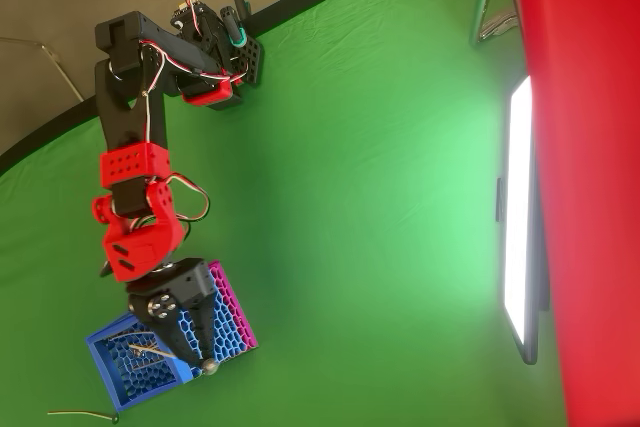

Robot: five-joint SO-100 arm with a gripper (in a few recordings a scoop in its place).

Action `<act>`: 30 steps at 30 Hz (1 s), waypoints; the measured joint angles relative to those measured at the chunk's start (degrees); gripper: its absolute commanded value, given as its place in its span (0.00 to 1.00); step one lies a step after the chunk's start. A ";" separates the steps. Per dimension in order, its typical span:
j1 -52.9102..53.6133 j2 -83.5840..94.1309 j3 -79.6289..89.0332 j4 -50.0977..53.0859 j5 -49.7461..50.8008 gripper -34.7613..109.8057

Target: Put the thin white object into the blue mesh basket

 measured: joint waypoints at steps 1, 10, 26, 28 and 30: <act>0.97 -0.70 -0.79 -0.35 0.88 0.24; 6.77 -6.94 -4.92 -3.08 12.22 0.24; 13.36 -12.74 -2.72 -12.48 23.73 0.29; 14.41 -12.74 -1.58 -13.36 23.29 0.28; 15.21 -12.66 -0.18 -14.06 23.12 0.30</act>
